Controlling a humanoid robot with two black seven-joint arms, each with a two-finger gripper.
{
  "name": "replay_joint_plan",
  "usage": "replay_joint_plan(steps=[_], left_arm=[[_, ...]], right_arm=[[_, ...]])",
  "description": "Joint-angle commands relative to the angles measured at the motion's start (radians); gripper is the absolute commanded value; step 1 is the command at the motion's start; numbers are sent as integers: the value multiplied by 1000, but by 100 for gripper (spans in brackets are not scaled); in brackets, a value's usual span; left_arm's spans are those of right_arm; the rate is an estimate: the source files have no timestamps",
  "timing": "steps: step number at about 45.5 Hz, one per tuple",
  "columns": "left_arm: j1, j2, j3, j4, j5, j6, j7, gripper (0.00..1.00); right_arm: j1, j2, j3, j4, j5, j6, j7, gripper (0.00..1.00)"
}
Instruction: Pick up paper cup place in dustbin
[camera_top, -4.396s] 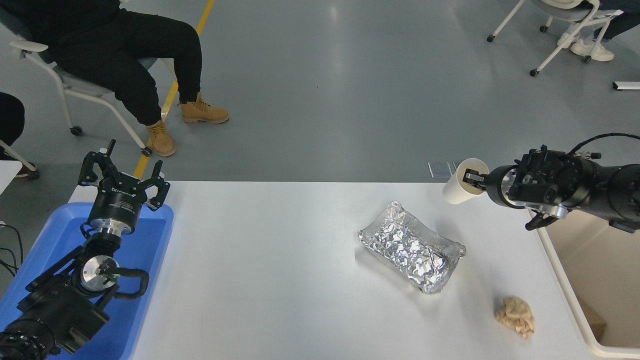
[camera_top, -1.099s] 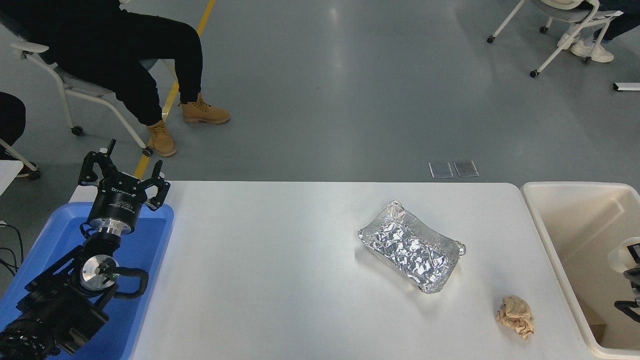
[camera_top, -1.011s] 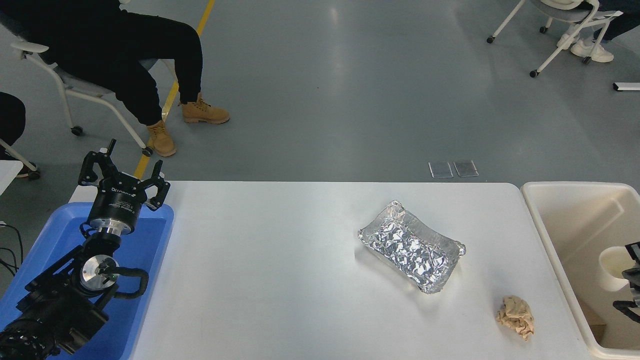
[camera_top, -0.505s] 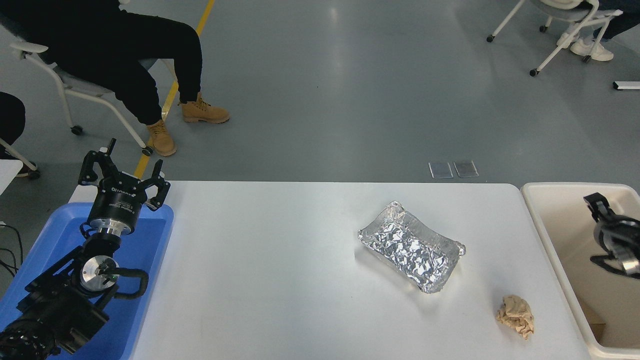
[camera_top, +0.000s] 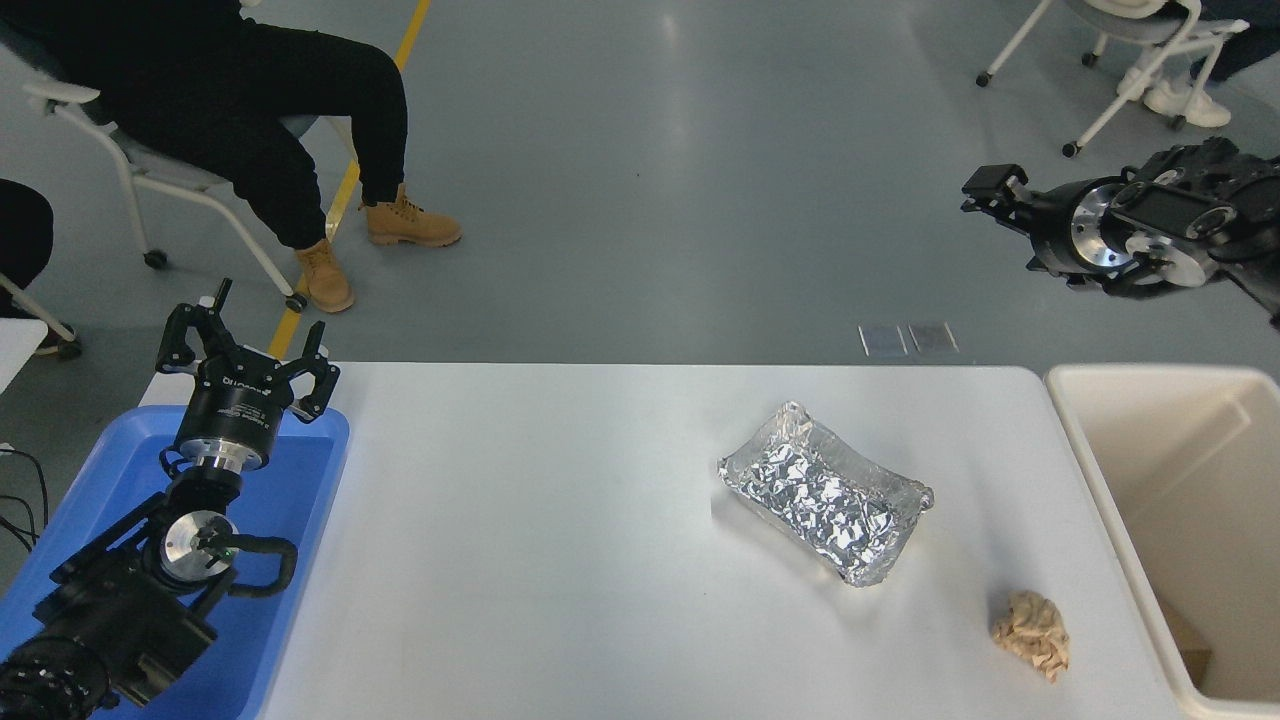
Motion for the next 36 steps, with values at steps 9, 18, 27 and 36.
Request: replay_joint_plan(steps=[9,18,27,36], left_arm=[[0,0,0,0,0,0,0,99],[0,0,0,0,0,0,0,99],[0,0,0,0,0,0,0,99],[0,0,0,0,0,0,0,99]], right_arm=[[317,-54,-33,505,-161,99,-3,100],[456,-120,-134,721,-181,107,-3,100],[619,-166,-232,904,-210,213,-3,100],[673,-172,-258,942,-214,249,-3,100]])
